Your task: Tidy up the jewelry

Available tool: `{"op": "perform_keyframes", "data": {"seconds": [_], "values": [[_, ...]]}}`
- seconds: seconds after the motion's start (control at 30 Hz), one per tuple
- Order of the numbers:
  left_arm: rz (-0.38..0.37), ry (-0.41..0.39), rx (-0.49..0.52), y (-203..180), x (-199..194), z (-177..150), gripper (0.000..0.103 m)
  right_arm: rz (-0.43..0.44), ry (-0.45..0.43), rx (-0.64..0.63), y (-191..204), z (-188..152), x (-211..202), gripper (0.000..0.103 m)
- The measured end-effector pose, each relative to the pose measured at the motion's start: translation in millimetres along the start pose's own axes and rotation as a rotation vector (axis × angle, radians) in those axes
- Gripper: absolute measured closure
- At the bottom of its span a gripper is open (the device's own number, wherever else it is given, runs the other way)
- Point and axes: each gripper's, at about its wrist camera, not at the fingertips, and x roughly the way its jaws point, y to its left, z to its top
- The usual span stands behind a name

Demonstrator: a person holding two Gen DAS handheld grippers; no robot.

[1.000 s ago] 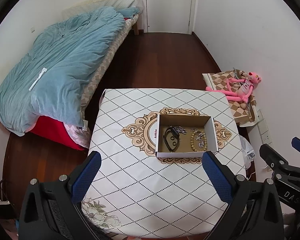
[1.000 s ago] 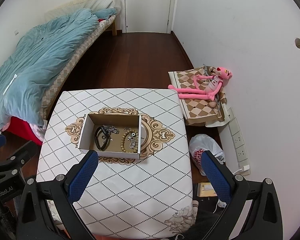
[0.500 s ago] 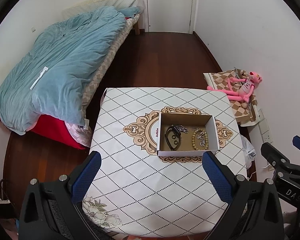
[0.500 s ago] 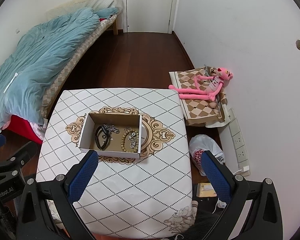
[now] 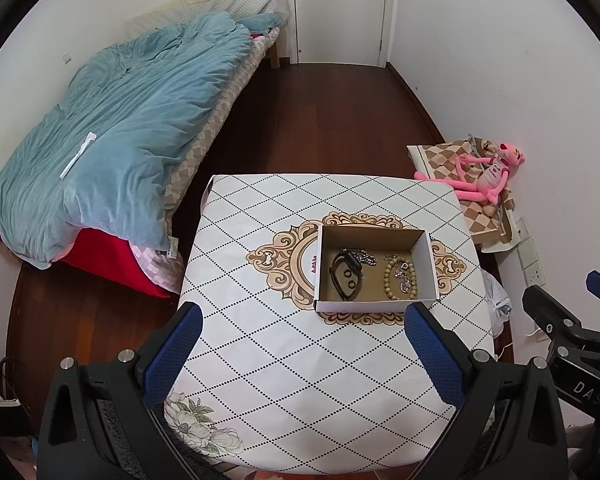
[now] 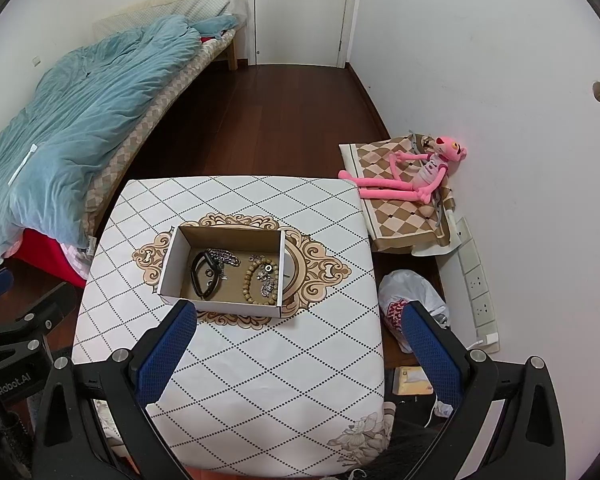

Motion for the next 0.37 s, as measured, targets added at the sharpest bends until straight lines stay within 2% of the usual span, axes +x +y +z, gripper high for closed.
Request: {"op": "perform_keyframes", "data": {"seconds": [0.37], "values": [[0.01, -0.013, 0.005, -2.4, -0.6, 0.4, 0.0, 0.002, -0.004, 0.001, -2.3, 2.1, -2.4, 0.0]]}}
